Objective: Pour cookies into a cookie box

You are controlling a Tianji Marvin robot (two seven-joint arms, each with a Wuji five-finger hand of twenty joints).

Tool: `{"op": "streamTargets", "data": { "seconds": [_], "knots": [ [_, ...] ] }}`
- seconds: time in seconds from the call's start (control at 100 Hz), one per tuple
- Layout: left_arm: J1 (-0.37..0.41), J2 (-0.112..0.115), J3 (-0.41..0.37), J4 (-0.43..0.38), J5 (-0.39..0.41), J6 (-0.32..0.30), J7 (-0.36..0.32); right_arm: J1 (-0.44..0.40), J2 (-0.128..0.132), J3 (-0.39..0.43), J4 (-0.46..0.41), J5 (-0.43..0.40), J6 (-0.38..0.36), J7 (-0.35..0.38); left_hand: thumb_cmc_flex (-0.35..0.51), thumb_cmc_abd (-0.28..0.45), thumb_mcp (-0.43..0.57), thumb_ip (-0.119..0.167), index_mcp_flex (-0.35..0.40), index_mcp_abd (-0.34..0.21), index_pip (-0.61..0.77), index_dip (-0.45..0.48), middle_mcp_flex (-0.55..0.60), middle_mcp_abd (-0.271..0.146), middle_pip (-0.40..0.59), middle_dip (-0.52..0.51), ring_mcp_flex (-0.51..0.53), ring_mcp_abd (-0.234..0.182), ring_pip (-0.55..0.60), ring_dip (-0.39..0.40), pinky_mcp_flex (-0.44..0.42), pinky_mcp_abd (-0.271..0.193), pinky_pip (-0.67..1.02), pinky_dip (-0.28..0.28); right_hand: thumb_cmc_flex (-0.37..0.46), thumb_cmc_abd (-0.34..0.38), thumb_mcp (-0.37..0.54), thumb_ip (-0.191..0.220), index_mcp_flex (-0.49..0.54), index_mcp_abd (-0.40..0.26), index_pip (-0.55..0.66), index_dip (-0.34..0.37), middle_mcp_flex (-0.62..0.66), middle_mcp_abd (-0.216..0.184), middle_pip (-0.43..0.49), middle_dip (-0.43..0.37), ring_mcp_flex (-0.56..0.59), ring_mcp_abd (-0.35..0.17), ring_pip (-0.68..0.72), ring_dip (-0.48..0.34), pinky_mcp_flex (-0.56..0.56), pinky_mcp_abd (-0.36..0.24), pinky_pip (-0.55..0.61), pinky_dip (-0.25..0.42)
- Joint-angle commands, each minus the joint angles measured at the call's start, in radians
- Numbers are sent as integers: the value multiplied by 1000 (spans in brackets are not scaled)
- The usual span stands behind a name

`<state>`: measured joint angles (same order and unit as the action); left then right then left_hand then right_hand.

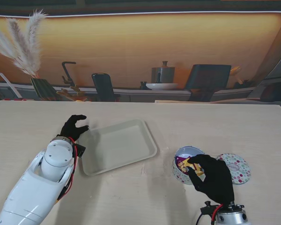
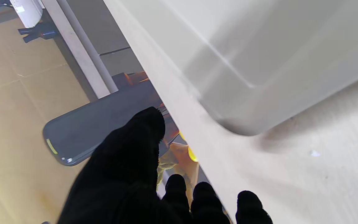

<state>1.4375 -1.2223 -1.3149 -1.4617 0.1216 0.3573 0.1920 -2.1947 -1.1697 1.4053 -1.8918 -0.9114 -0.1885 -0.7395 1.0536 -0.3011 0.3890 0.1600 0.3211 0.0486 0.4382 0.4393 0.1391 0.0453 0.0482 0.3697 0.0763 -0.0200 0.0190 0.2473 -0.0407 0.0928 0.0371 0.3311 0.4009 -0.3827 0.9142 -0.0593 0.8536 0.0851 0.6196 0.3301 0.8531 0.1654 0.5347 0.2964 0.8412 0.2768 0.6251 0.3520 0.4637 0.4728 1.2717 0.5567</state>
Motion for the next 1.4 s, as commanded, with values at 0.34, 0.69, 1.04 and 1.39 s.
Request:
{"op": "streamTargets", "data": {
  "seconds": [0.34, 0.69, 1.04, 1.39],
  "knots": [
    [230, 105, -146, -318, 110, -185, -335, -31, -3, 38, -14, -21, -11, -16, -62, 5, -88, -40, -43, -2, -77, -38, -23, -14, -6, 1, -29, -25, -5, -39, 4, -41, -20, -110, -19, 6, -3, 20, 8, -9, -21, 20, 12, 2, -5, -3, -13, 27, -1, 1, -11, 17, -3, -2],
    [446, 139, -230, -441, 184, -520, -408, -106, 5, 182, -80, -53, -8, 89, -120, 2, -130, -37, 3, 4, -119, -42, 25, 31, 44, 18, -38, 28, 42, 117, -22, 27, 46, 5, -55, -7, -50, 5, -81, 1, -88, -6, -122, -6, -38, -9, -140, -15, -86, -24, -121, -9, -81, -22],
    [568, 151, -212, -473, 343, -629, -387, -96, 10, 335, -41, -17, 1, 265, -135, 5, -128, -41, -6, 5, -134, -44, 19, 37, 58, 15, -35, 36, 34, 133, -23, 30, 41, 21, -112, 38, -207, 4, -412, 13, -109, -104, -500, -62, -11, -2, -450, -121, -240, -75, -378, -97, -345, -71],
    [599, 151, -153, -463, 398, -669, -339, -7, 48, 377, 99, -101, 74, 427, -138, 10, -122, -40, -7, 4, -136, -40, 13, 38, 63, 11, -37, 38, 32, 141, -24, 30, 38, 30, -139, -17, -251, 9, -610, -38, -37, -147, -674, -124, -93, -62, -619, -200, -295, -106, -482, -167, -493, -84]
  ]
}}
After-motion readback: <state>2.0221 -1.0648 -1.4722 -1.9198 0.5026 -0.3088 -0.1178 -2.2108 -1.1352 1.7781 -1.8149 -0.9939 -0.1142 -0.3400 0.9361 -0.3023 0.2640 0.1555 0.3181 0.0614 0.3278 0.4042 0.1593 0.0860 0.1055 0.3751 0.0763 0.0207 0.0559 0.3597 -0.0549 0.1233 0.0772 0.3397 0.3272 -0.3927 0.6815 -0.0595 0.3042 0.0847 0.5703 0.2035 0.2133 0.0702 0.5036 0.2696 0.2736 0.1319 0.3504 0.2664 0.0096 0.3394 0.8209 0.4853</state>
